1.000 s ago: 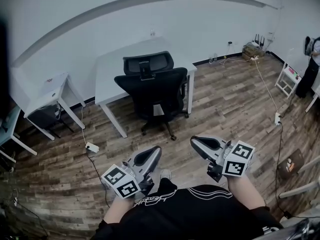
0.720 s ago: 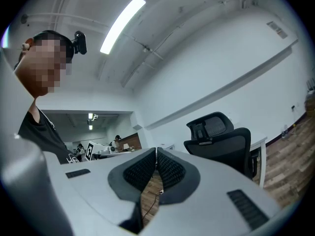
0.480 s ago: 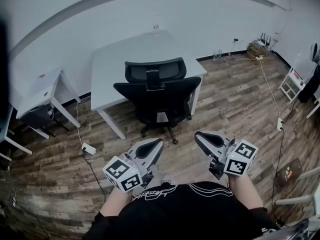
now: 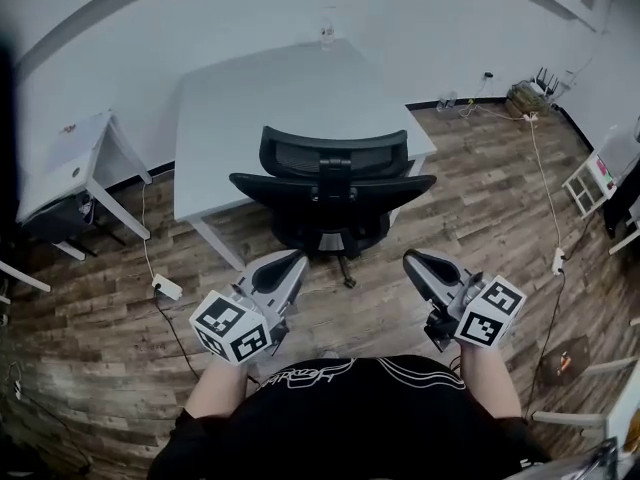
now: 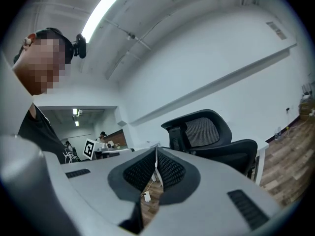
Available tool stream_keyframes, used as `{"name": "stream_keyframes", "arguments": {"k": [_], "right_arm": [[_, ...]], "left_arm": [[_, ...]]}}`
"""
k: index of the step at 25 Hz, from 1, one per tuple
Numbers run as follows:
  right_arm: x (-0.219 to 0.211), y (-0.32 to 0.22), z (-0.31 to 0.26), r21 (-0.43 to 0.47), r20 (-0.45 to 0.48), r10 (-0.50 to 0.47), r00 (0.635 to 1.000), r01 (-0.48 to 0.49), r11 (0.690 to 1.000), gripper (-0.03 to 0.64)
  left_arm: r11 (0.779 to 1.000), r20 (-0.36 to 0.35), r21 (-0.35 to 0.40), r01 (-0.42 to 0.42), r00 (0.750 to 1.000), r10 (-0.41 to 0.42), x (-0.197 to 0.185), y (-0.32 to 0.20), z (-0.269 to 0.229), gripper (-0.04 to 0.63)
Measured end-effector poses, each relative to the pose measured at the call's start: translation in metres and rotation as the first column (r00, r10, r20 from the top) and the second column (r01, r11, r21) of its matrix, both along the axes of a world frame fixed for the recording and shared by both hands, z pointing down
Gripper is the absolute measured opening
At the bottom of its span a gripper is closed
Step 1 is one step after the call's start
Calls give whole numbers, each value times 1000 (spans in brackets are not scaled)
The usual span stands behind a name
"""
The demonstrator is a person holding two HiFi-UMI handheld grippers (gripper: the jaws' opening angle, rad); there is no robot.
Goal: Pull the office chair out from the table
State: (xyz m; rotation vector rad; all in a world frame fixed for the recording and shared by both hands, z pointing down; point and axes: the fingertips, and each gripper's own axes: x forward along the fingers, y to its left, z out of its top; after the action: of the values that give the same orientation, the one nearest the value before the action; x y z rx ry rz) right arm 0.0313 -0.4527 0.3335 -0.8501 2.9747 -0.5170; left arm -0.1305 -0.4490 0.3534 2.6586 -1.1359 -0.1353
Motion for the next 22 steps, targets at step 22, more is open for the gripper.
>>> {"name": "stream_keyframes", "arguments": {"k": [22], "right_arm": [[39, -176, 37, 314, -498, 381, 779, -248, 917, 202]], "left_arm": [[994, 541, 104, 12, 838, -67, -112, -154, 48, 215]]}}
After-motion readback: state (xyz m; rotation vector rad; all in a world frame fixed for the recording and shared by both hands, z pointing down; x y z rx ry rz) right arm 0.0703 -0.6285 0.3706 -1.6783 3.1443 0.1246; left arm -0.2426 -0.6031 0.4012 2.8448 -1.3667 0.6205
